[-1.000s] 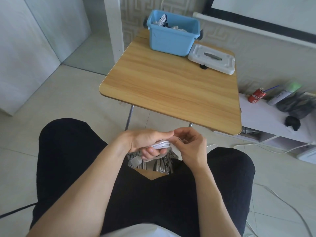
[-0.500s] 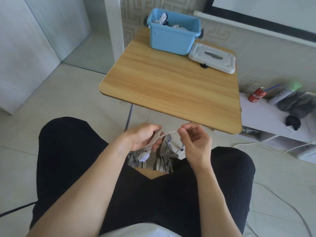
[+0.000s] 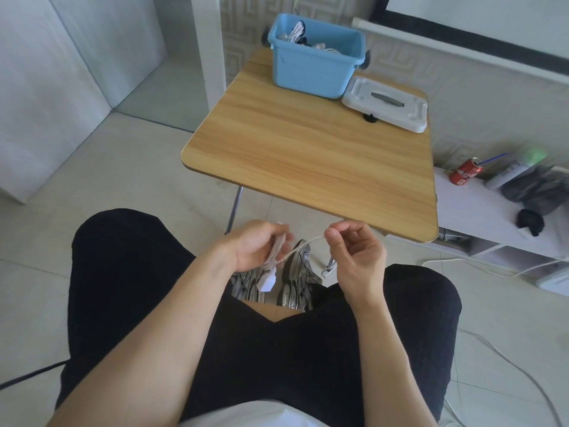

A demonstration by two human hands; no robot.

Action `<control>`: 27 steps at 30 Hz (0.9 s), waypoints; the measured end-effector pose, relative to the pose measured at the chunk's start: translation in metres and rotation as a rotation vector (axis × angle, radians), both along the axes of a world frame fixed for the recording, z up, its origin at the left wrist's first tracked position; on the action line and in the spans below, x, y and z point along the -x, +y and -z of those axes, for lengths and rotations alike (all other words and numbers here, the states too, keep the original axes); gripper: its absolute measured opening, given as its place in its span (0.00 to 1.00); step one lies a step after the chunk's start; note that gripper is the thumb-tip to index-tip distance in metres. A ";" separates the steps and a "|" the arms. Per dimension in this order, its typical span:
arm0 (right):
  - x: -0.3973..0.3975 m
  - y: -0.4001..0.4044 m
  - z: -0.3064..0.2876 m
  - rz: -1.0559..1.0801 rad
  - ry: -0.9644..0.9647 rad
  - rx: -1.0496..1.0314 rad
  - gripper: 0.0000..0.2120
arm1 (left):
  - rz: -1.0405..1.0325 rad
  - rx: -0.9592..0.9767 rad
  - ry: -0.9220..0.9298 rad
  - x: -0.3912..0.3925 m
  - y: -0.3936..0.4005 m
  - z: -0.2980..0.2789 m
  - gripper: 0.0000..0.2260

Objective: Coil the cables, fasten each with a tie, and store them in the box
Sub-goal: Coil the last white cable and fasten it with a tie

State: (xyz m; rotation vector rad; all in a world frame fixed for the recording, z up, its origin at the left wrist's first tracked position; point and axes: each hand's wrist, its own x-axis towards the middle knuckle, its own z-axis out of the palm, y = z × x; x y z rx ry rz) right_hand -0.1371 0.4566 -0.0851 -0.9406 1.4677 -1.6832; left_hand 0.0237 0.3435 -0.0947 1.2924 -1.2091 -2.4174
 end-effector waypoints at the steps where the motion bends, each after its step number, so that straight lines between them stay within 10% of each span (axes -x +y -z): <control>1: 0.000 0.000 0.000 0.026 0.005 0.000 0.03 | 0.138 0.055 0.014 0.002 0.003 -0.004 0.16; 18: 0.000 -0.004 0.014 0.199 0.071 -0.158 0.04 | 0.449 0.071 0.156 0.012 0.014 -0.023 0.20; 27: 0.001 -0.006 0.015 -0.030 -0.045 -0.291 0.10 | 0.008 -0.168 0.480 0.011 0.005 -0.020 0.21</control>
